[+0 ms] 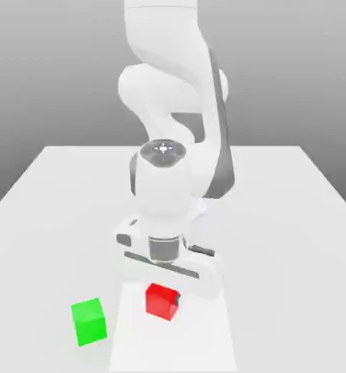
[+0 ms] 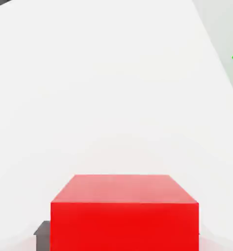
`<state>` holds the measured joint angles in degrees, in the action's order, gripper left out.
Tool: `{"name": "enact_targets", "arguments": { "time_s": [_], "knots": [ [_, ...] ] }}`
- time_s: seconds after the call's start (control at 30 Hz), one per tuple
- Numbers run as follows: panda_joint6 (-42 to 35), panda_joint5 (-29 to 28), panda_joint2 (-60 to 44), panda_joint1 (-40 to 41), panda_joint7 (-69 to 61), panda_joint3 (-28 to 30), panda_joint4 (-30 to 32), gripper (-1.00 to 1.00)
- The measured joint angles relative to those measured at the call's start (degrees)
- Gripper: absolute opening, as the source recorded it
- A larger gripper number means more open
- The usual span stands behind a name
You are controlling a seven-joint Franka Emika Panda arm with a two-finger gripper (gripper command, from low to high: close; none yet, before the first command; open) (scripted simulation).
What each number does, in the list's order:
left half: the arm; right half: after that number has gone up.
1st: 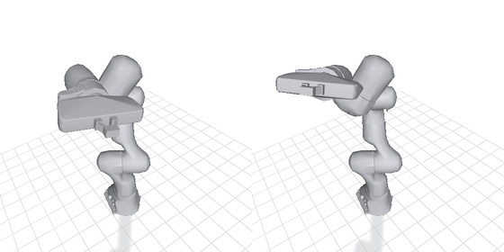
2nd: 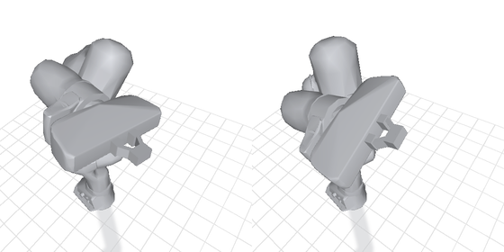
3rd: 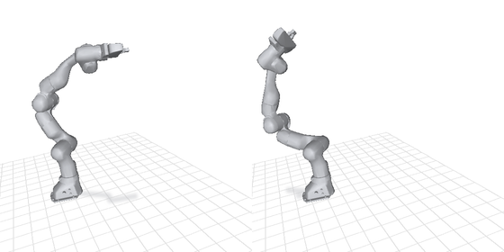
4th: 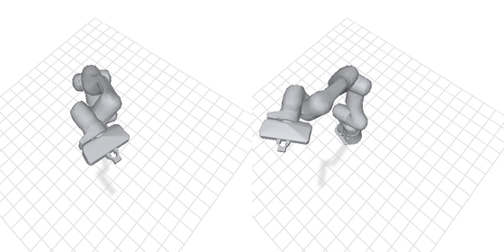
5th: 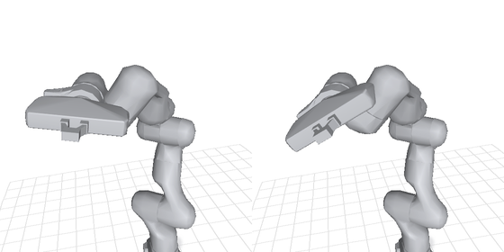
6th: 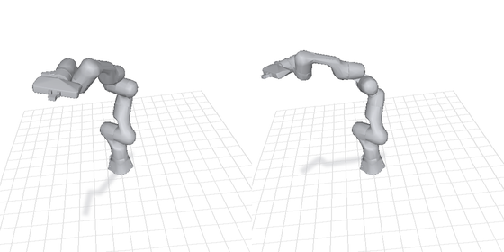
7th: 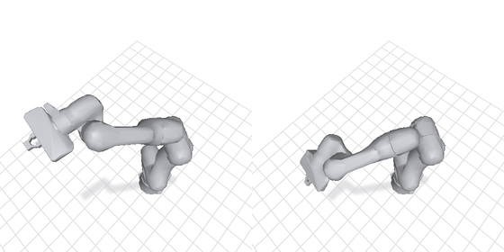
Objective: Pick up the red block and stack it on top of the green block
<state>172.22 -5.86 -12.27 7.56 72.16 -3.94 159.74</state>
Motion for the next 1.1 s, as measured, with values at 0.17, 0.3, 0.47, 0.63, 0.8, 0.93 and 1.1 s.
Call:
{"name": "enact_targets", "arguments": {
  "time_s": [0.17,0.3,0.47,0.63,0.8,0.93,1.1],
  "knots": [
    [-5.08,3.27,6.04,1.53,-2.27,-2.34,0.60,-1.00],
    [-9.11,5.34,10.74,1.61,-3.86,-2.98,1.43,-1.00],
    [-13.14,6.78,13.43,2.34,-4.54,-1.29,0.33,-1.00],
    [-16.45,7.12,12.85,6.40,-3.66,1.15,-3.63,-1.00],
    [-19.79,6.54,12.00,8.91,-2.13,3.74,-7.72,-1.00],
    [-18.63,6.07,8.55,11.20,-1.21,4.89,-9.94,-1.00],
    [-11.79,6.27,1.19,11.30,-1.29,4.72,-10.44,1.00]
  ]
}}
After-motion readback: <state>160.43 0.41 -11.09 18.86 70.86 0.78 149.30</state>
